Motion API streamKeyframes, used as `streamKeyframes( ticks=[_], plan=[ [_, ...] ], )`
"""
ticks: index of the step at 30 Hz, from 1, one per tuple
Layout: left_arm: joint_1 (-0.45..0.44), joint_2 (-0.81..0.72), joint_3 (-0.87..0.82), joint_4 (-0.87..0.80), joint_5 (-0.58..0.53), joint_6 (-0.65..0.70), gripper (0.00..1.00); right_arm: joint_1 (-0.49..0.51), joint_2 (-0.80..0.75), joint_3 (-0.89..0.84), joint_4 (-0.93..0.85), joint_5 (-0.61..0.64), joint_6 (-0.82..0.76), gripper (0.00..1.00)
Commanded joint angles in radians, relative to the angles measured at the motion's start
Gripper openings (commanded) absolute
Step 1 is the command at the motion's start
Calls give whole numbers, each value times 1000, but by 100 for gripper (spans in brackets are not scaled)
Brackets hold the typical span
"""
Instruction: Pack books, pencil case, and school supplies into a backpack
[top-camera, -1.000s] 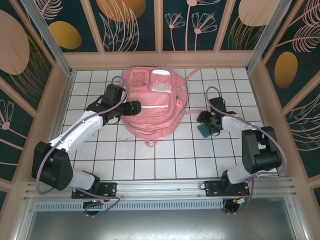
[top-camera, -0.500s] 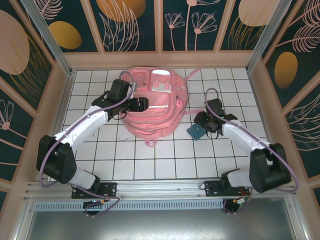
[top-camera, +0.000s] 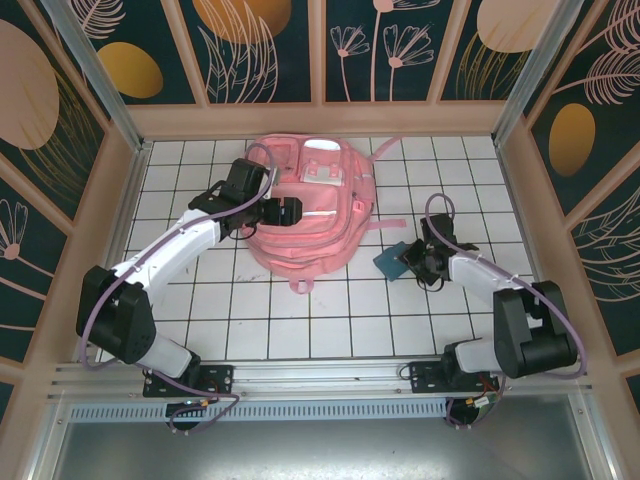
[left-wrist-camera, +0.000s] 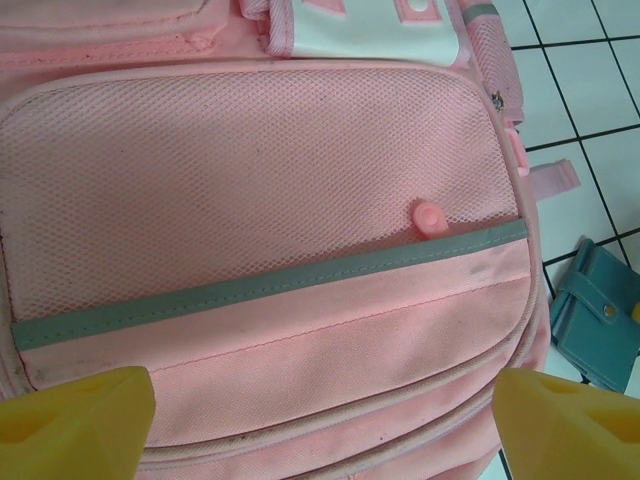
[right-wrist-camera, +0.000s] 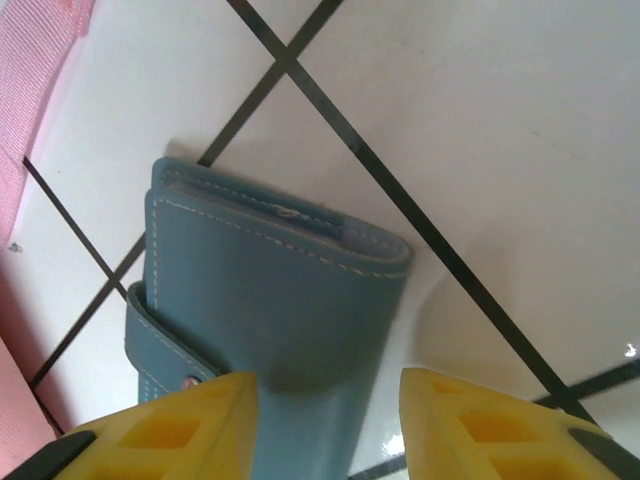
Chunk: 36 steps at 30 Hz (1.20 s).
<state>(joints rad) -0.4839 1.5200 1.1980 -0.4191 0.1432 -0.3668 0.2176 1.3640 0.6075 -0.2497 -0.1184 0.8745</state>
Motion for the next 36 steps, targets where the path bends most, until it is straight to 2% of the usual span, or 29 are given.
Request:
streamKeyframes(
  ticks=[1, 5, 9, 12, 15, 22, 30, 34, 36],
  plan=[
    [-4, 15, 31, -26, -15, 21, 88, -10, 32, -8, 64, -40, 6, 39],
    [-7, 19, 39, -32, -4, 32, 88, -12, 68, 0, 74, -40, -5, 31],
    [-13, 19, 44, -41, -7, 50, 89, -13, 87, 6, 80, -34, -27, 16],
    [-20, 20, 48, -46, 3, 67, 88, -13, 71, 22, 65, -8, -52, 6],
    [-34, 20, 53, -46, 9, 100, 88, -13, 24, 48, 47, 18, -81, 1],
    [-120, 73, 116, -87, -56, 210, 87, -19, -114, 116, 3, 31, -143, 0],
    [-247, 263, 289, -230, -241, 341, 87, -25, -182, 164, -22, -23, -166, 0],
    [-269, 342, 360, -265, -297, 336, 88, -27, -191, 157, -16, -36, -163, 0],
    [-269, 381, 409, -295, -383, 294, 89, -27, -193, 152, -14, -42, -160, 0]
  ],
)
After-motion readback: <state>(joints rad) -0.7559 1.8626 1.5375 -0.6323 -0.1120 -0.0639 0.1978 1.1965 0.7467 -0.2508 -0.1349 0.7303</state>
